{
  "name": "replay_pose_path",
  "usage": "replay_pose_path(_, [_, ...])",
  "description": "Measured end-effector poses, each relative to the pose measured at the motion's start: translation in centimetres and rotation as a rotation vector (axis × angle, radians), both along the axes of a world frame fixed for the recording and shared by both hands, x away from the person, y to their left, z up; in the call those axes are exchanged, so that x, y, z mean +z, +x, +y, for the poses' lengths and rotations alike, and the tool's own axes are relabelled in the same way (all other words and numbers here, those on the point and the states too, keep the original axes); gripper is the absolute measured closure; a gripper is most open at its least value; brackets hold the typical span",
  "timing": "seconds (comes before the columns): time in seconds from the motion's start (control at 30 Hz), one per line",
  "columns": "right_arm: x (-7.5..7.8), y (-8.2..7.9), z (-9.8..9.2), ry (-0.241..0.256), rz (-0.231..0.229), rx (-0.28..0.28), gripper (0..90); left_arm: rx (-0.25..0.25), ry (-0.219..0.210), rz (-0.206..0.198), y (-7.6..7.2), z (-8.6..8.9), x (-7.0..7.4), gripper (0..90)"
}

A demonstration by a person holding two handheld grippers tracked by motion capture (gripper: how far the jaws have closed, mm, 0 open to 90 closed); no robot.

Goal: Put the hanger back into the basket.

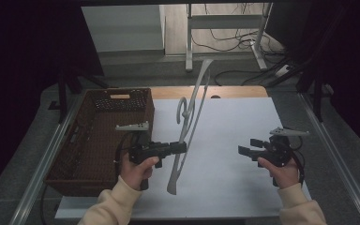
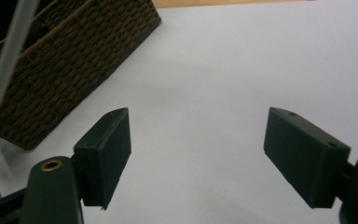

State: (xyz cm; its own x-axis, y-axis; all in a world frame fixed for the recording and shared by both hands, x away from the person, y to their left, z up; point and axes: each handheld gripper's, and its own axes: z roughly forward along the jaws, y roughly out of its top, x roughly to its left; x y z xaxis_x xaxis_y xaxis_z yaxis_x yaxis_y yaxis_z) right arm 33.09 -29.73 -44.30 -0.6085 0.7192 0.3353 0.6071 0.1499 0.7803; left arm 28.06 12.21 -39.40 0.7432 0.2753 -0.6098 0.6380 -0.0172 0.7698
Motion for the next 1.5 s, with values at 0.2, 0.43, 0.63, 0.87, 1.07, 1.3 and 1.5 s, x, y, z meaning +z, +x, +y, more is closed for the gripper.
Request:
replay_pose_path(0.2, [-0.1,0.1,0.2,-0.017,-0.008,0.009,21.9,0.002,0.009,-0.003,0.1,1.8,1.4,81.4])
replay_pose_path(0.43, [-0.3,0.2,0.0,-0.009,0.002,0.0,22.1,0.021,0.015,-0.022,0.4,4.5,3.3,81.5])
replay_pose_path(0.63, [-0.5,0.3,0.2,-0.022,0.005,0.006,21.7,0.02,0.02,-0.018,1.2,6.9,4.1,81.4])
replay_pose_path(0.87, [-0.8,0.4,0.2,-0.039,0.014,0.001,21.3,0.034,0.039,-0.011,2.0,8.8,4.5,81.5])
replay_pose_path(1.07, [-0.8,0.4,0.1,-0.044,0.016,-0.003,20.7,0.026,0.071,-0.01,2.5,10.7,5.1,81.5])
replay_pose_path(1.3, [-1.0,0.5,0.3,-0.058,0.015,-0.004,20.6,0.045,0.094,-0.017,2.9,13.5,5.3,81.5])
replay_pose_path(1.5, [-1.2,0.6,0.6,-0.063,0.016,0.001,20.6,0.071,0.122,-0.011,3.0,15.9,4.8,81.5])
